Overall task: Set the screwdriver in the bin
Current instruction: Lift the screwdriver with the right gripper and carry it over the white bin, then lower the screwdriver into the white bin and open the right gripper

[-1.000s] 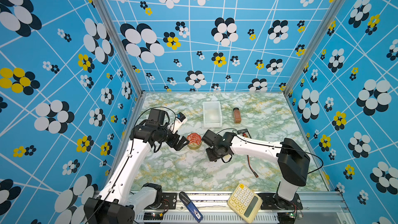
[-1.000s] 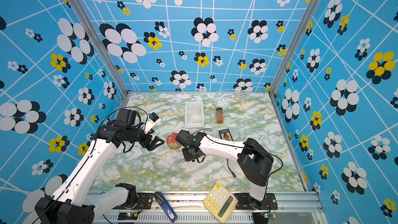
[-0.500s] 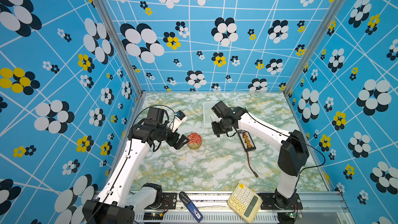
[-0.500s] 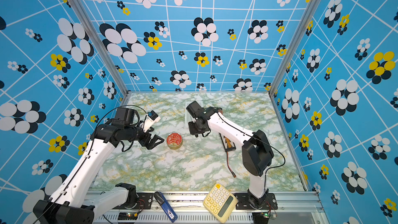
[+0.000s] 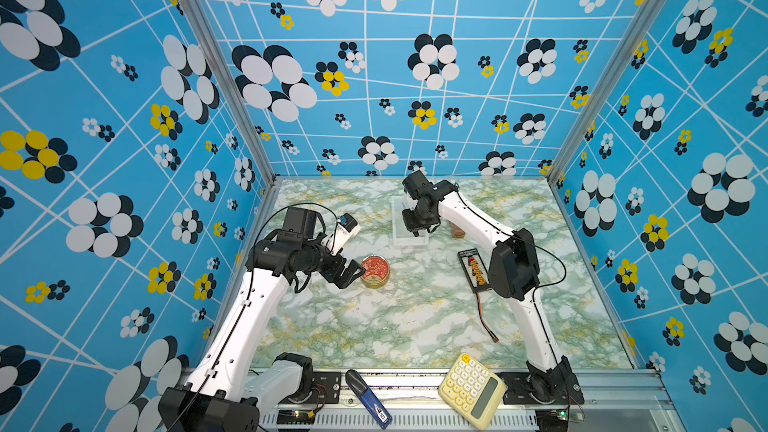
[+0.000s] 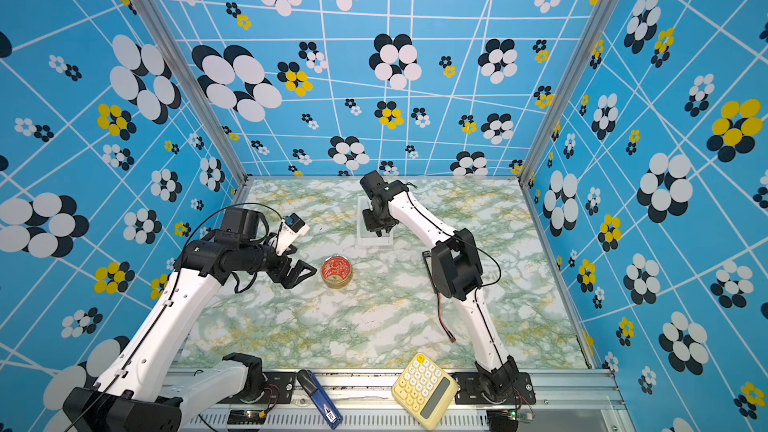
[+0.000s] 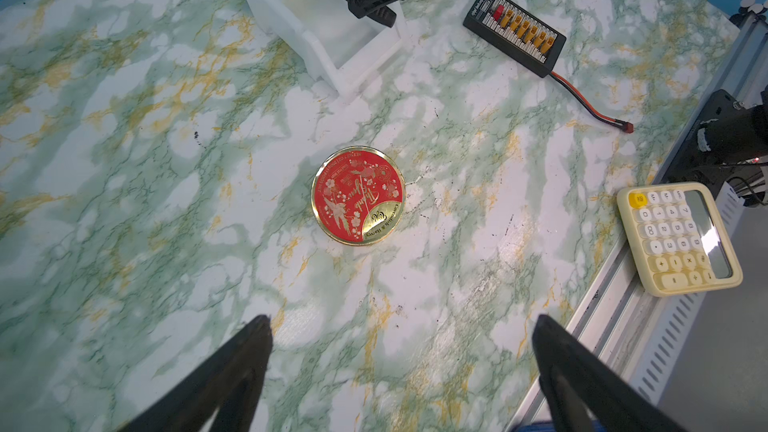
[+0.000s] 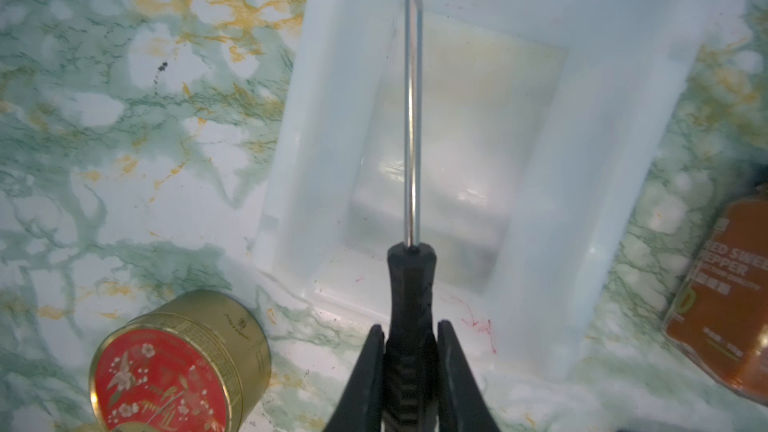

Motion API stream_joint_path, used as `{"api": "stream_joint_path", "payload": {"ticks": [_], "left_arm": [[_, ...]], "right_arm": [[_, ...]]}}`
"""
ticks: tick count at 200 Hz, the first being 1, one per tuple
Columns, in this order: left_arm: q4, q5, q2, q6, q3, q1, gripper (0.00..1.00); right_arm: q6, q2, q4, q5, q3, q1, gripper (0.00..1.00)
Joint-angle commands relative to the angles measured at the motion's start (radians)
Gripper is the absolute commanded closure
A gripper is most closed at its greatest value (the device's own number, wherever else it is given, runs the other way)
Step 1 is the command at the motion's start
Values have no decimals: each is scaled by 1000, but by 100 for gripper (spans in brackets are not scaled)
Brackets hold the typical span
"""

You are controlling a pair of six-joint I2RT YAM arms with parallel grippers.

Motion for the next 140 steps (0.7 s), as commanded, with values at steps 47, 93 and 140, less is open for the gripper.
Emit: {"api": "stream_joint_path", "payload": {"ticks": [47, 93, 140], "left_arm": [[-12, 2, -17, 6, -6, 0, 1], [-15, 8, -8, 2, 2, 0, 1], [-21, 26, -6, 5, -1, 1, 1]], "right_arm": [[-55, 92, -23, 41, 91, -11, 80], [-66, 118, 16, 55, 104, -11, 79], [-77, 163, 16, 51, 136, -12, 77]]}}
